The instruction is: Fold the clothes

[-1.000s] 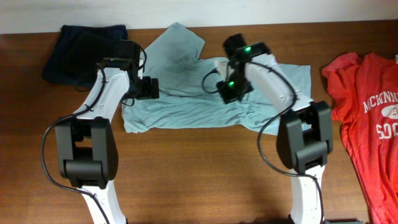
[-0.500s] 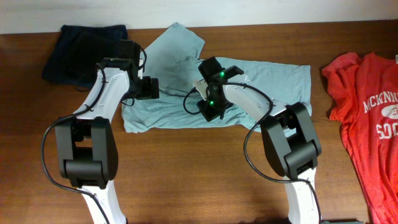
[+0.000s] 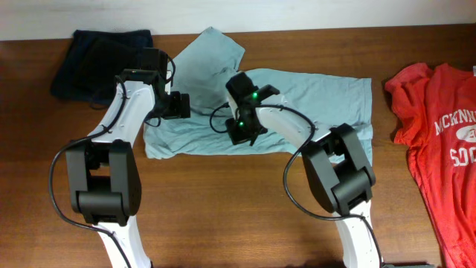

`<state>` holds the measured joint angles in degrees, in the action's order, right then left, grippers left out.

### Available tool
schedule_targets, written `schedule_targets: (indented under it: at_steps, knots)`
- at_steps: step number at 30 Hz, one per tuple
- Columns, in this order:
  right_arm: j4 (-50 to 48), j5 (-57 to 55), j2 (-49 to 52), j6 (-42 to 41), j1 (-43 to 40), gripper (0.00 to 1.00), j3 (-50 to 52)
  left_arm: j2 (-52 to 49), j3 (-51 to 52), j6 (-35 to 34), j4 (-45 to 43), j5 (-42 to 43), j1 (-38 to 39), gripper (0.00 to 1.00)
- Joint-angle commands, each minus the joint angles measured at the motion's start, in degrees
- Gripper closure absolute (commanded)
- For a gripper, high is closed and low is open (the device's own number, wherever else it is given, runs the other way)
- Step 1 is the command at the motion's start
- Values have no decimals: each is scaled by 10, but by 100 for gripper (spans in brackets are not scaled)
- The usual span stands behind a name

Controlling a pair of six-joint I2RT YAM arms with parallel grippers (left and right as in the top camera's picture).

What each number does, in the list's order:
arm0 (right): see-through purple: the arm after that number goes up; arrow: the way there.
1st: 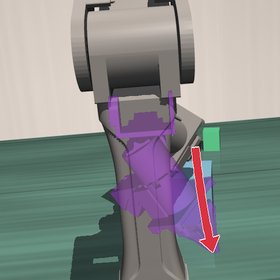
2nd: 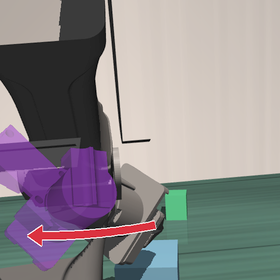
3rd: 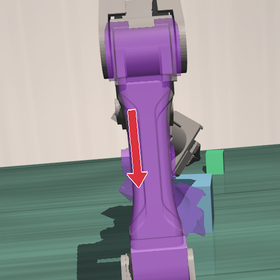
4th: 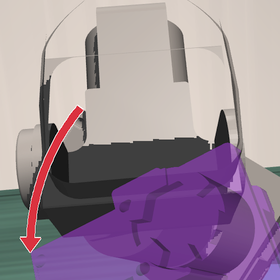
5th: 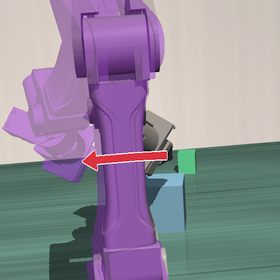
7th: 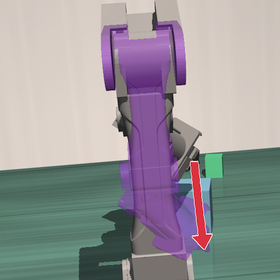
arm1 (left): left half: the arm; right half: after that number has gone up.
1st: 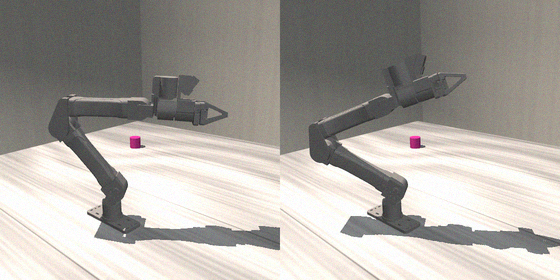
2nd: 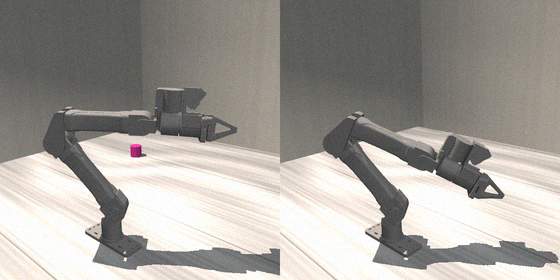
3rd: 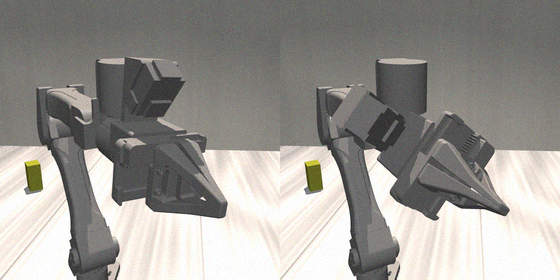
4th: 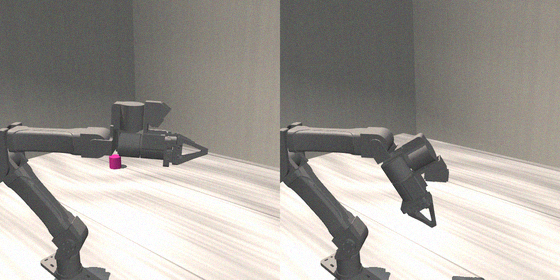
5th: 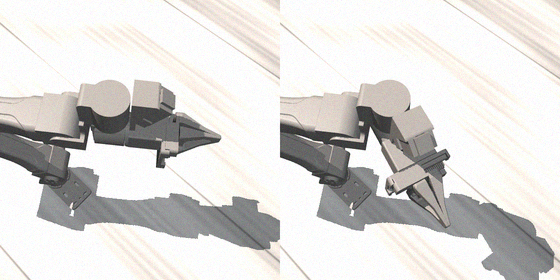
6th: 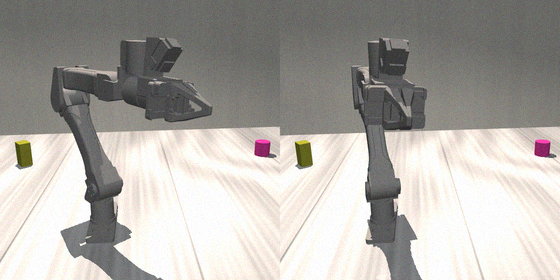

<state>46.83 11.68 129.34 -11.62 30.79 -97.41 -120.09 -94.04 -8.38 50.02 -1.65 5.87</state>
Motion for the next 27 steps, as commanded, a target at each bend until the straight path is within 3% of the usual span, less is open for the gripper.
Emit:
schedule_targets:
  at_steps: [1, 8, 14, 20, 27]
  knots:
    - [10, -2, 23, -37, 34, 96, 4, 14, -8, 3, -1, 4, -4, 1]
    - [24, -3, 22, -43, 59, 96, -3, 14, -8, 3, -1, 4, -4, 1]
    - [86, -19, 8, -7, 24, 96, -76, 14, -8, 3, -1, 4, -4, 1]
    - [189, -127, -17, -6, -76, 96, -162, 14, -8, 3, -1, 4, -4, 1]
    - [159, -137, -9, 29, -244, 96, -166, 14, -8, 3, -1, 4, -4, 1]
